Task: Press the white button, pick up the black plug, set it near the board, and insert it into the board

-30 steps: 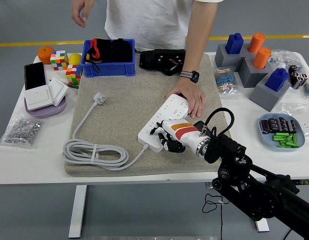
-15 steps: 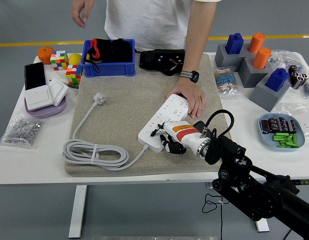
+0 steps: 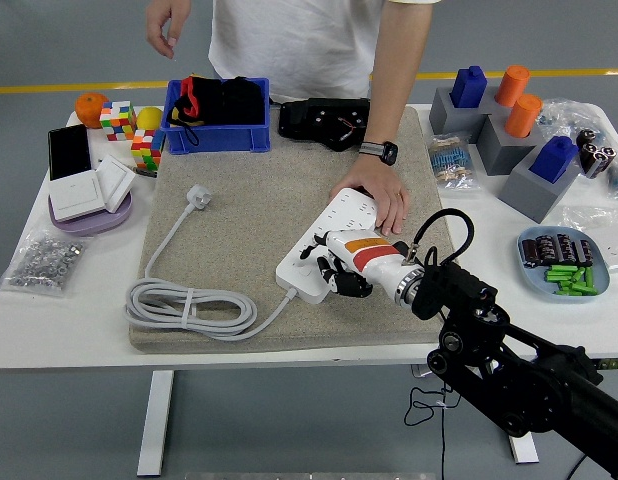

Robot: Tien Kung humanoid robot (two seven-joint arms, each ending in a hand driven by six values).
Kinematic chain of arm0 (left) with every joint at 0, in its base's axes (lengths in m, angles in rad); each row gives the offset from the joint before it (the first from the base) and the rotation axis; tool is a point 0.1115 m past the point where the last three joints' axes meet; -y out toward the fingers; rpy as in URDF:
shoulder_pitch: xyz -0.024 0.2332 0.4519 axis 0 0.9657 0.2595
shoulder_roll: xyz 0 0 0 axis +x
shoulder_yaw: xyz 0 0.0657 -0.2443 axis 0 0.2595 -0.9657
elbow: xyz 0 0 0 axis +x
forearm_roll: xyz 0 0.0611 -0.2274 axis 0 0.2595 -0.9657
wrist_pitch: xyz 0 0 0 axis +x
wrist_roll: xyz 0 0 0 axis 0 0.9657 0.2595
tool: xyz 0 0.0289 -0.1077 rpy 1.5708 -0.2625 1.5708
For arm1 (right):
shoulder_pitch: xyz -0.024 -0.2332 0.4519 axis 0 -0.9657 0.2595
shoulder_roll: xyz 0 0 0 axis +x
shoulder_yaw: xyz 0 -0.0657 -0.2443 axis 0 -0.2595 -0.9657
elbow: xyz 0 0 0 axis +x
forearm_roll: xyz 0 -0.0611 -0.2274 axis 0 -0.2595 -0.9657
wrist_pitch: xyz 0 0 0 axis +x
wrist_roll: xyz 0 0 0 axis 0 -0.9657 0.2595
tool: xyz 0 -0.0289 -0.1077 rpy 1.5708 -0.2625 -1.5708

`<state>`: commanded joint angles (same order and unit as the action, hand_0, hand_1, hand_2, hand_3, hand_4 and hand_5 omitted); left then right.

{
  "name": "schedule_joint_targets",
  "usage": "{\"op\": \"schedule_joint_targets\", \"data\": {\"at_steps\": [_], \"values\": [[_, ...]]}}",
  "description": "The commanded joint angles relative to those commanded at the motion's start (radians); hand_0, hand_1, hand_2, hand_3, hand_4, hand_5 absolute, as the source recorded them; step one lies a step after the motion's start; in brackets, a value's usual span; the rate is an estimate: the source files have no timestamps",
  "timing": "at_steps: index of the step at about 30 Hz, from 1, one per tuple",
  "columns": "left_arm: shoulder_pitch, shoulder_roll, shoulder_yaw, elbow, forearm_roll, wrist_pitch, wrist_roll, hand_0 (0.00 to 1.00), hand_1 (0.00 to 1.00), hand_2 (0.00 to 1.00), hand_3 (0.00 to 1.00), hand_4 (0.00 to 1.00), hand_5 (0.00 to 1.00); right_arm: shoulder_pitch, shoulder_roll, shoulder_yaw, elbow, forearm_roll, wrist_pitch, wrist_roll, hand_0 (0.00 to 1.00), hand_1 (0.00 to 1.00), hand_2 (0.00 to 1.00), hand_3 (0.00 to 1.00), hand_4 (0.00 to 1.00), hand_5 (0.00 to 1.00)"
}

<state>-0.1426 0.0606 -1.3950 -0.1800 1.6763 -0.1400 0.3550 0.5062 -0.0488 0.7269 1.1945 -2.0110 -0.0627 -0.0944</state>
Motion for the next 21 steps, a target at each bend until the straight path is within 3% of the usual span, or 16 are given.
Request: {"op": "schedule_joint_targets", "data": {"at_steps": [5, 10, 11, 16, 17, 21], "values": [[0.000, -0.001, 0.006, 0.000, -0.007, 0.000, -0.001, 0.684, 0.677, 0.658, 0.685, 0.562, 0.196, -0.012, -0.009, 0.025, 0.044, -0.001, -0.003, 0.003, 0.002, 0.002, 0.054, 0.647, 0.334, 0.002], [-0.001, -0.002, 0.009, 0.000, -0.011, 0.001, -0.002, 0.684, 0.677, 0.658, 0.685, 0.562, 0.196, -0.045, -0.024, 0.057, 0.103, 0.007, -0.036, 0.029, 0.002, 0.002, 0.054, 0.647, 0.334, 0.002], [-0.001, -0.002, 0.011, 0.000, -0.013, 0.001, -0.002, 0.684, 0.677, 0.658, 0.685, 0.561, 0.196, -0.051, -0.028, 0.063, 0.112, 0.009, -0.040, 0.031, 0.137, 0.125, 0.194, 0.649, 0.422, 0.002], [0.000, 0.001, -0.001, 0.000, -0.004, 0.002, -0.001, 0.684, 0.677, 0.658, 0.685, 0.561, 0.196, -0.109, -0.060, 0.127, 0.176, 0.028, -0.076, 0.065, 0.137, 0.125, 0.194, 0.649, 0.422, 0.002], [0.000, 0.002, -0.002, 0.000, -0.002, 0.002, -0.001, 0.684, 0.677, 0.658, 0.685, 0.561, 0.196, -0.119, -0.063, 0.141, 0.185, 0.033, -0.082, 0.071, 0.551, 0.525, 0.522, 0.712, 0.839, 0.145], [0.000, 0.001, -0.003, 0.000, -0.001, 0.002, -0.001, 0.684, 0.677, 0.658, 0.685, 0.561, 0.196, -0.159, -0.071, 0.201, 0.225, 0.044, -0.103, 0.082, 0.551, 0.525, 0.522, 0.712, 0.839, 0.145]]}}
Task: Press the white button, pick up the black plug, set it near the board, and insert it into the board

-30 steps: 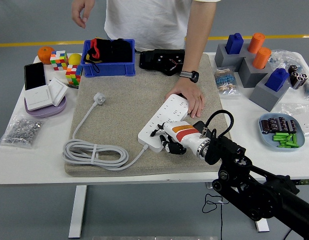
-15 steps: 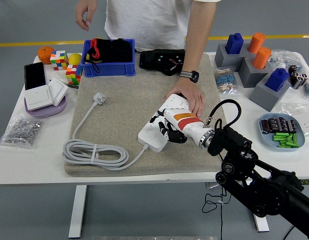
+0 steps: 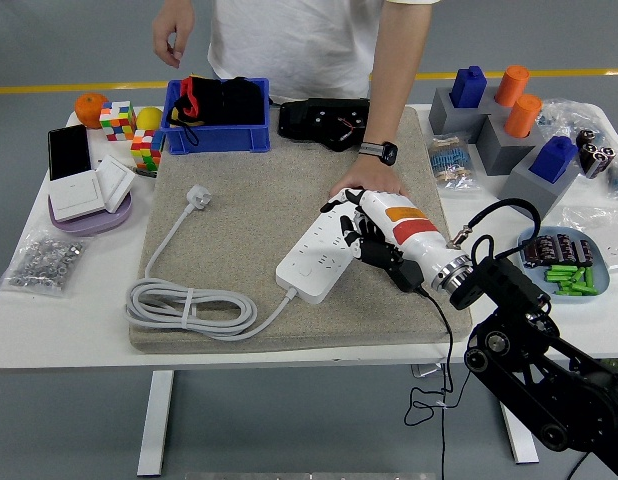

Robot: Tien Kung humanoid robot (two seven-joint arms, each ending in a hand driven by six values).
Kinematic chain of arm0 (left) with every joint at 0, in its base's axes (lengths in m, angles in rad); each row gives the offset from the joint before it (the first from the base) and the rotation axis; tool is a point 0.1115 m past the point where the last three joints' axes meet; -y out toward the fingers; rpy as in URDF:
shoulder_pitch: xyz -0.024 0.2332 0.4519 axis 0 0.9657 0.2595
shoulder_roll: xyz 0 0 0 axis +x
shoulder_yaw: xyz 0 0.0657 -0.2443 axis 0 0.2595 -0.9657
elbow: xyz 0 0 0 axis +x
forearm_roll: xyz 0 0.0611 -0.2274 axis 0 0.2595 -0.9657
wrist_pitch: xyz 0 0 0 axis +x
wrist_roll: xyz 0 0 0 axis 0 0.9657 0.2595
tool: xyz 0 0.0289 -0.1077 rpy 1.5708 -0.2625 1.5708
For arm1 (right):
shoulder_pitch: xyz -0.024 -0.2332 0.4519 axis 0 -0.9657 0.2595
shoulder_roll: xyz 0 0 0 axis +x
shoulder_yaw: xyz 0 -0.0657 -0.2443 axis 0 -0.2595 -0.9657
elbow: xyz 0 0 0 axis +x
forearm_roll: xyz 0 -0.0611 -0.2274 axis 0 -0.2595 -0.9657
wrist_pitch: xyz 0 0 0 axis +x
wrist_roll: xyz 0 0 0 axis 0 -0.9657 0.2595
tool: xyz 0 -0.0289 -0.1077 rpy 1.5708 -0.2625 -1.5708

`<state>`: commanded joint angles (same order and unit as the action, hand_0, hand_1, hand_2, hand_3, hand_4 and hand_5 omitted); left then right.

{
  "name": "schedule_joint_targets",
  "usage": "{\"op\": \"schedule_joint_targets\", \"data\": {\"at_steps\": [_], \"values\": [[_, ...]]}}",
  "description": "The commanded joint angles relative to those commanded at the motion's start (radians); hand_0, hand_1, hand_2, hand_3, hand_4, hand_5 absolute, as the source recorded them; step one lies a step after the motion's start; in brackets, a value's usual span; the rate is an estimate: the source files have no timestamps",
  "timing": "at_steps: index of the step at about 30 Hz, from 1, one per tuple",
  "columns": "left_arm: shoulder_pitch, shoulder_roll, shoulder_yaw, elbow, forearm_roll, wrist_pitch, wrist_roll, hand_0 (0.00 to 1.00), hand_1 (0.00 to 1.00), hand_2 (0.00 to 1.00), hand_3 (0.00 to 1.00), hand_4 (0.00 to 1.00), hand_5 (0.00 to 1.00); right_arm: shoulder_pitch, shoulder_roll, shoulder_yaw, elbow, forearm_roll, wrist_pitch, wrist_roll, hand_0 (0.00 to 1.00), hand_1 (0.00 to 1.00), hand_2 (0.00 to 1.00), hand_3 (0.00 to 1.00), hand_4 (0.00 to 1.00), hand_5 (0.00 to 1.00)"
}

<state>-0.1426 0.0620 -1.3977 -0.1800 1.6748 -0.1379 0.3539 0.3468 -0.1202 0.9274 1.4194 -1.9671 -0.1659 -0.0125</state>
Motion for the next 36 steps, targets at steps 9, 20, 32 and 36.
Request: {"op": "schedule_joint_targets", "data": {"at_steps": [9, 20, 32, 36], "values": [[-0.005, 0.000, 0.009, 0.000, -0.006, 0.000, -0.002, 0.685, 0.677, 0.658, 0.686, 0.562, 0.197, -0.097, -0.014, 0.075, 0.035, 0.027, -0.055, -0.019, 0.845, 0.877, 0.861, 0.910, 0.998, 0.493], [-0.020, 0.010, 0.016, 0.000, 0.006, -0.004, -0.002, 0.685, 0.677, 0.658, 0.686, 0.562, 0.196, -0.141, 0.010, 0.085, -0.066, 0.017, -0.224, -0.026, 0.799, 0.832, 0.835, 0.919, 0.998, 0.580], [-0.008, 0.000, 0.019, 0.000, -0.001, -0.003, -0.002, 0.685, 0.677, 0.658, 0.686, 0.562, 0.197, -0.177, 0.022, 0.062, -0.179, 0.000, -0.283, -0.048, 0.766, 0.786, 0.777, 0.901, 0.998, 0.566], [-0.007, -0.003, 0.017, 0.000, -0.001, -0.003, -0.002, 0.685, 0.677, 0.658, 0.686, 0.562, 0.197, -0.173, 0.015, 0.042, -0.202, 0.002, -0.292, -0.059, 0.766, 0.786, 0.777, 0.901, 0.998, 0.566]]}}
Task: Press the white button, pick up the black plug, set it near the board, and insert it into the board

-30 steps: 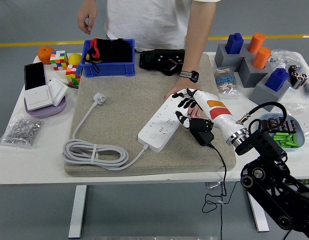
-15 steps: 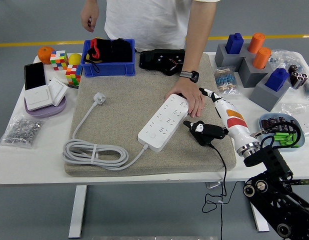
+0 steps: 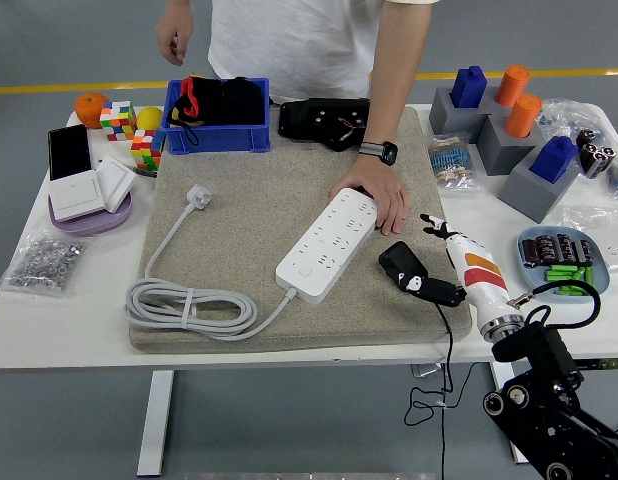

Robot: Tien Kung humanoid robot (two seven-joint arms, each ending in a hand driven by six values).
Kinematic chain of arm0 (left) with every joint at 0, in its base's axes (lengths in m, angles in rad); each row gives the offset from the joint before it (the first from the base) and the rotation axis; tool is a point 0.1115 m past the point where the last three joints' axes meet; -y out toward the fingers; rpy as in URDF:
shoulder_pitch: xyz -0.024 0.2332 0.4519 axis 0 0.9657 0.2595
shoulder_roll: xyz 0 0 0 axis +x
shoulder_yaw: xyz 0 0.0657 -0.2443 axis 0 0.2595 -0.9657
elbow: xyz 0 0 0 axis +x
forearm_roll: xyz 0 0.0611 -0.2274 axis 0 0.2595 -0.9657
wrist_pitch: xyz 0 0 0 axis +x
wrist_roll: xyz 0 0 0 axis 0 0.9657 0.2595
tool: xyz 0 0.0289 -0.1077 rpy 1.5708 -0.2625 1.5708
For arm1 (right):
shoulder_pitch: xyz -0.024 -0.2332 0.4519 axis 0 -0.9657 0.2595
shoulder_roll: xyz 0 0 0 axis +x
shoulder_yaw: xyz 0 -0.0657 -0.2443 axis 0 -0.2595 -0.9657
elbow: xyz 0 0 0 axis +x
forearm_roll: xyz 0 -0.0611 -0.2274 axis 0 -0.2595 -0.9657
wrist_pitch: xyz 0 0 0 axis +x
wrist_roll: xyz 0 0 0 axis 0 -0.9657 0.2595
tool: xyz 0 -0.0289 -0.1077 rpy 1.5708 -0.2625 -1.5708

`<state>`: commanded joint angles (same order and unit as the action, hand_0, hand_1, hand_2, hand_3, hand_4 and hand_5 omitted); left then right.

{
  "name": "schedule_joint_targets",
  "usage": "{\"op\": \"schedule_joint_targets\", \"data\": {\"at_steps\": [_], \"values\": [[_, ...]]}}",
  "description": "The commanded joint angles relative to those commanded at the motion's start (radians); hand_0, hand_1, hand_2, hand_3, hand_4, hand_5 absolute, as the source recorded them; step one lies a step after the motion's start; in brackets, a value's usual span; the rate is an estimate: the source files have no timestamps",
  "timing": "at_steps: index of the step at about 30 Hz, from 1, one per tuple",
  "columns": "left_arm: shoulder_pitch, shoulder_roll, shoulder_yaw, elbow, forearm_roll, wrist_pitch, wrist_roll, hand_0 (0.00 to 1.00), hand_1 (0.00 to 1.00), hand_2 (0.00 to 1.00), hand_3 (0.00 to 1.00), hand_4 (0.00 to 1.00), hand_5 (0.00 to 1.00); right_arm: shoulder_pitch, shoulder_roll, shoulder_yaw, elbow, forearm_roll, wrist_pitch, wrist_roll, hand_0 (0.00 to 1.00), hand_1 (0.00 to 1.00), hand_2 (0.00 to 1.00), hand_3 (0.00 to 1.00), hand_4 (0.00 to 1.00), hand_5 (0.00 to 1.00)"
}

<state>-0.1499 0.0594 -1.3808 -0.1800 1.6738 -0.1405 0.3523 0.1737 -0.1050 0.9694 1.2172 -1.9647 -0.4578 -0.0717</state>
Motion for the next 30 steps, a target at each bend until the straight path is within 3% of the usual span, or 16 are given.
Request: {"op": "schedule_joint_targets", "data": {"at_steps": [8, 13, 14, 19, 20, 30], "values": [[-0.008, 0.002, 0.006, 0.000, -0.012, 0.002, -0.003, 0.686, 0.677, 0.657, 0.686, 0.562, 0.198, 0.029, -0.001, -0.042, -0.080, 0.013, -0.040, 0.006, 0.752, 0.771, 0.752, 0.868, 0.998, 0.545], [-0.006, 0.000, 0.006, 0.000, -0.016, 0.002, -0.002, 0.686, 0.677, 0.657, 0.686, 0.562, 0.198, 0.040, 0.001, -0.065, -0.098, 0.025, -0.051, 0.012, 0.752, 0.771, 0.752, 0.868, 0.998, 0.545], [-0.005, 0.000, 0.006, 0.000, -0.017, 0.003, -0.002, 0.685, 0.677, 0.658, 0.685, 0.562, 0.197, 0.041, 0.001, -0.068, -0.098, 0.027, -0.053, 0.013, 0.698, 0.724, 0.709, 0.835, 0.998, 0.539], [-0.002, -0.002, 0.001, 0.000, -0.014, 0.003, 0.000, 0.685, 0.677, 0.658, 0.685, 0.562, 0.197, 0.050, 0.000, -0.092, -0.103, 0.047, -0.061, 0.022, 0.698, 0.724, 0.709, 0.835, 0.998, 0.539], [-0.002, -0.002, 0.001, 0.000, -0.014, 0.003, 0.000, 0.685, 0.676, 0.658, 0.685, 0.562, 0.198, 0.052, 0.000, -0.095, -0.104, 0.050, -0.064, 0.026, 0.639, 0.695, 0.659, 0.817, 0.998, 0.537], [-0.007, -0.004, 0.008, 0.000, -0.024, 0.003, -0.001, 0.685, 0.677, 0.658, 0.685, 0.562, 0.198, 0.082, 0.012, -0.109, -0.150, 0.054, -0.084, 0.043, 0.601, 0.664, 0.641, 0.783, 0.998, 0.522]]}}
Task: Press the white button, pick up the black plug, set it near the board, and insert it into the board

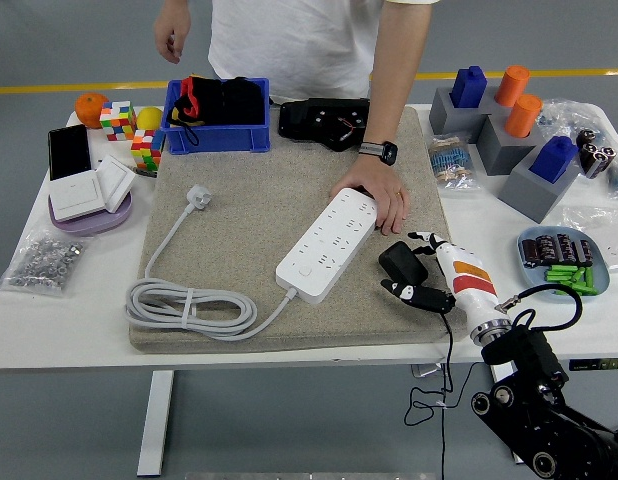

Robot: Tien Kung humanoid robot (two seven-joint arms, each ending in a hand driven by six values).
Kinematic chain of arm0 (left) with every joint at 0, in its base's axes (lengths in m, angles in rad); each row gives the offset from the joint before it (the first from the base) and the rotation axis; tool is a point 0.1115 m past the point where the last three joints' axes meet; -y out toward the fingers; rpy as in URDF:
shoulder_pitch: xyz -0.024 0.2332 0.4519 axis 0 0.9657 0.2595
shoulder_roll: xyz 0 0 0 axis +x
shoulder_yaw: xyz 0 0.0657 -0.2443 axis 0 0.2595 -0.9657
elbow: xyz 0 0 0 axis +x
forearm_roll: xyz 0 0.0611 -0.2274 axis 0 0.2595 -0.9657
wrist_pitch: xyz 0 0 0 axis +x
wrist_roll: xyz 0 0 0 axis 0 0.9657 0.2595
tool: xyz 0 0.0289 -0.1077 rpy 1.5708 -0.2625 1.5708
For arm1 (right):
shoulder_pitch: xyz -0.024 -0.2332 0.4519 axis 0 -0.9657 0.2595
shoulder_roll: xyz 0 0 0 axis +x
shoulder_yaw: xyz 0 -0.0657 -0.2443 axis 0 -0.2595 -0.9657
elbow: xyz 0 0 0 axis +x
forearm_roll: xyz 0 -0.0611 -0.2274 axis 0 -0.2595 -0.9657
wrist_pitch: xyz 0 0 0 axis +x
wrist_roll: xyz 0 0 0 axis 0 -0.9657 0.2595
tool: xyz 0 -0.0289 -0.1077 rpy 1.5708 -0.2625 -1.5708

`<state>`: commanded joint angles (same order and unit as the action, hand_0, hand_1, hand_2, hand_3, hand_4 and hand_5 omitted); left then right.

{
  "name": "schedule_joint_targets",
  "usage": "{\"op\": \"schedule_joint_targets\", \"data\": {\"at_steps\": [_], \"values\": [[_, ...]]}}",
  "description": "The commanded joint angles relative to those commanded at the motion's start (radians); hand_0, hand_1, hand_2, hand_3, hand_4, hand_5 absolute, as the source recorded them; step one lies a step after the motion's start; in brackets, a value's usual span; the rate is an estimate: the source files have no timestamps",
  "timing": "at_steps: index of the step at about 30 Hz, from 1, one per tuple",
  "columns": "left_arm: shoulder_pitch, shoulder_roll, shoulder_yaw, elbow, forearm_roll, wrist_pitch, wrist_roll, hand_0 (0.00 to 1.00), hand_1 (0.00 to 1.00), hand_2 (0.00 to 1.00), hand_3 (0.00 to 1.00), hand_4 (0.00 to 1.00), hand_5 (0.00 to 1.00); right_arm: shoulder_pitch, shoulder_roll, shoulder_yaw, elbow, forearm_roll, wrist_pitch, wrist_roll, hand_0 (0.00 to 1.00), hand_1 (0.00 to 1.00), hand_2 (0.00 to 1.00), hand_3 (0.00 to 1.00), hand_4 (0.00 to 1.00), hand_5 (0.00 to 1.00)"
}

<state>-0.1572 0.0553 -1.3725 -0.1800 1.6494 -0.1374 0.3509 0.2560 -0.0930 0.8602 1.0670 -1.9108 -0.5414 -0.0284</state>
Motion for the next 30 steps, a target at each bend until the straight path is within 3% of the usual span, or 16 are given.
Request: {"op": "schedule_joint_targets", "data": {"at_steps": [2, 7, 8, 13, 14, 30], "values": [[0.000, 0.000, -0.001, 0.000, 0.001, 0.000, 0.000, 0.685, 0.677, 0.658, 0.685, 0.561, 0.198, 0.004, 0.000, -0.003, -0.007, -0.001, -0.001, 0.001, 0.564, 0.631, 0.612, 0.738, 0.998, 0.473], [0.002, 0.001, -0.006, 0.000, 0.005, 0.000, 0.001, 0.685, 0.677, 0.658, 0.685, 0.561, 0.198, 0.013, 0.001, -0.008, -0.019, 0.000, -0.008, 0.006, 0.564, 0.631, 0.612, 0.738, 0.998, 0.473], [0.002, 0.001, -0.007, 0.000, 0.006, 0.000, 0.001, 0.685, 0.677, 0.658, 0.685, 0.561, 0.199, 0.014, 0.002, -0.009, -0.022, 0.002, -0.010, 0.008, 0.520, 0.585, 0.568, 0.687, 0.998, 0.374], [0.003, 0.001, -0.009, 0.000, 0.007, 0.001, 0.002, 0.685, 0.677, 0.658, 0.685, 0.561, 0.199, 0.019, 0.002, -0.014, -0.031, 0.008, -0.018, 0.014, 0.520, 0.585, 0.568, 0.687, 0.998, 0.374], [0.003, 0.001, -0.009, 0.000, 0.007, 0.001, 0.001, 0.686, 0.676, 0.658, 0.685, 0.561, 0.197, 0.019, 0.002, -0.015, -0.032, 0.008, -0.019, 0.015, 0.482, 0.556, 0.527, 0.654, 0.998, 0.301], [0.001, -0.001, -0.007, 0.000, 0.005, 0.000, 0.001, 0.685, 0.677, 0.658, 0.685, 0.561, 0.198, 0.035, 0.004, -0.025, -0.058, 0.027, -0.045, 0.041, 0.440, 0.486, 0.457, 0.585, 0.998, 0.213]]}}
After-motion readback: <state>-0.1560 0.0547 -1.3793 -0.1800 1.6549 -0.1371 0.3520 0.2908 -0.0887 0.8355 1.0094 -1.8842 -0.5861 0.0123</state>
